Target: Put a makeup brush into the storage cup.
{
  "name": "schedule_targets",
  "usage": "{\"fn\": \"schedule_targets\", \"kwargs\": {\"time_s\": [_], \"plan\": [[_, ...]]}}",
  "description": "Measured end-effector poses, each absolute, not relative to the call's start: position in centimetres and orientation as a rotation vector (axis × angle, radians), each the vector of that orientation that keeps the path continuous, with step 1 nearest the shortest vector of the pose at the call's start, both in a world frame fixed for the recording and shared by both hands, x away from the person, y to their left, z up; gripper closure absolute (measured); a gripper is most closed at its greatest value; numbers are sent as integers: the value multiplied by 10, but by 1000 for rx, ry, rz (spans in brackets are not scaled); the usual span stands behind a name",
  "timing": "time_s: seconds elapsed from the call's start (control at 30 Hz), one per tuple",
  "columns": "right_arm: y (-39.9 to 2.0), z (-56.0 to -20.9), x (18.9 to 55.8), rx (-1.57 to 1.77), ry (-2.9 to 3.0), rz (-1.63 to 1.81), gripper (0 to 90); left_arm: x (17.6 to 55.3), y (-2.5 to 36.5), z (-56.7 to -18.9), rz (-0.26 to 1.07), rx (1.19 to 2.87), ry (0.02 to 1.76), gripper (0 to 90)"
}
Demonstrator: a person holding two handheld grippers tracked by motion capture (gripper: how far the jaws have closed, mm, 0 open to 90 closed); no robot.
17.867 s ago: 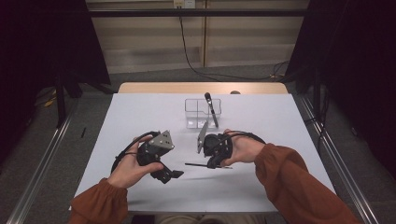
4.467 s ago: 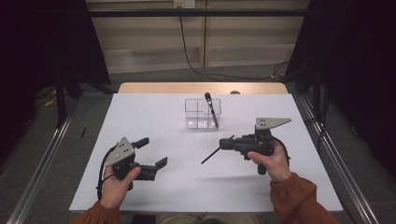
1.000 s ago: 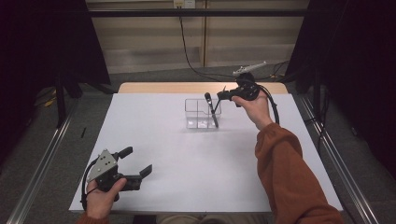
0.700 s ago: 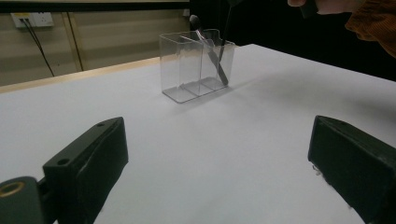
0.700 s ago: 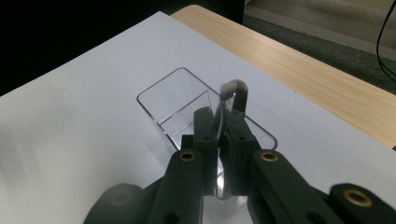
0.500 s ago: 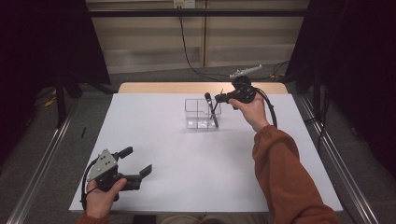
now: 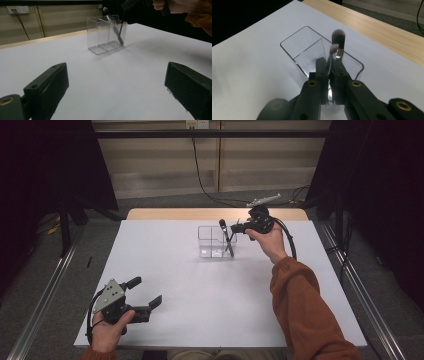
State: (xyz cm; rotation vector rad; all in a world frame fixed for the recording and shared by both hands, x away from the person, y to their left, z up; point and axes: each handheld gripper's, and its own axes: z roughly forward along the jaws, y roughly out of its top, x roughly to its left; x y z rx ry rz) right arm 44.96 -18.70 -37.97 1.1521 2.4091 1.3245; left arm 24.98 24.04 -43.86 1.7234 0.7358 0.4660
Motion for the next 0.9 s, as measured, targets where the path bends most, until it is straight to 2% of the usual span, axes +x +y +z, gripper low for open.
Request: {"fn": "schedule_targets", "kwargs": {"time_s": [0.33,0.43,0.73,0.8,0.87,0.9], "plan": [[-189,-388,448,1169,2397,1353,830,250,240,-438,473,1732,731,52],[-192,-393,447,1188,2392,1356,737,250,240,-439,479,1735,728,52],[-202,-397,442,1249,2280,1400,345,251,240,-439,478,1740,726,50],[-204,-397,441,1256,2258,1422,290,251,240,-439,478,1740,727,50],[-205,-398,439,1263,2233,1423,193,251,239,-439,476,1741,729,50],[-207,-398,438,1259,2221,1432,182,251,240,-439,482,1743,729,50]]}}
